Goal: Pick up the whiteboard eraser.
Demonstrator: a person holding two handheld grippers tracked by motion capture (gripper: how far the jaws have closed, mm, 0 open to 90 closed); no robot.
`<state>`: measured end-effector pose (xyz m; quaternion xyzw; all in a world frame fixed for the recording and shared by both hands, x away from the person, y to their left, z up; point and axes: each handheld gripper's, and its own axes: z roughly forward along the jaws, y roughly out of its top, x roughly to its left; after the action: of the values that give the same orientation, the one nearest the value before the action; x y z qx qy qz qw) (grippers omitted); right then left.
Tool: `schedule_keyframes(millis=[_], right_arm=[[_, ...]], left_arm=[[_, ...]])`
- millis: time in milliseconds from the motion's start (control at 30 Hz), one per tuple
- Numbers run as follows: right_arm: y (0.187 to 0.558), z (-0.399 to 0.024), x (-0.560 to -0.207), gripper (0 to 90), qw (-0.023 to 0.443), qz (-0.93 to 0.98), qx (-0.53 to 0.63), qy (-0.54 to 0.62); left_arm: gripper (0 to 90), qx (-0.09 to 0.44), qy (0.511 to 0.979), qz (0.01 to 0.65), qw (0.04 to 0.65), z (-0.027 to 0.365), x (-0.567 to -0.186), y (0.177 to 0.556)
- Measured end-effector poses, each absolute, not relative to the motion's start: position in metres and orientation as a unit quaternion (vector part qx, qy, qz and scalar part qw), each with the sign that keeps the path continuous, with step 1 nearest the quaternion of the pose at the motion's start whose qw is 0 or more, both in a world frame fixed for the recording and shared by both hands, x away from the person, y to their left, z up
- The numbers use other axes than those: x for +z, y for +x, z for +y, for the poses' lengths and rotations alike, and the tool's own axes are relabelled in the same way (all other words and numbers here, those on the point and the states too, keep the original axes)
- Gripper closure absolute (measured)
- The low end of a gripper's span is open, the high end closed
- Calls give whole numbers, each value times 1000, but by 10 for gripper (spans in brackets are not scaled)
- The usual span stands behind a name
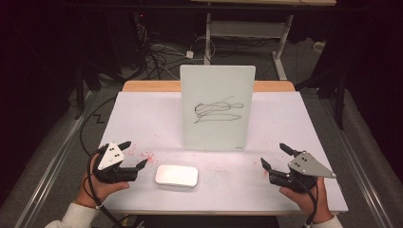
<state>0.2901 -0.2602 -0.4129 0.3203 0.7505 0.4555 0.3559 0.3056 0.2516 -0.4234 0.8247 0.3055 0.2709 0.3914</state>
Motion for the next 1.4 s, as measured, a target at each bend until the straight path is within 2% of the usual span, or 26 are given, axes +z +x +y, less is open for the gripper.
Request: schedule_keyframes(millis=[267,433,467,867,1133,1400], right_arm=[[288,-254,-416,244,348,762,448,313],[289,-251,-420,244,340,770,442,308],[289,-251,-421,244,337,773,441,308],[291,-244,-428,244,317,790,429,301],[293,-244,-429,244,313,796,425,297],[295,-243,-433,244,306,805,415,294]], left_arm=[[198,239,840,293,391,248,-421,304],[196,202,870,258,369,237,-414,306],[189,167,888,237,357,228,-412,310],[185,90,952,128,262,153,-419,324],[185,57,971,98,212,134,-434,342],[197,35,976,88,196,127,-445,354]])
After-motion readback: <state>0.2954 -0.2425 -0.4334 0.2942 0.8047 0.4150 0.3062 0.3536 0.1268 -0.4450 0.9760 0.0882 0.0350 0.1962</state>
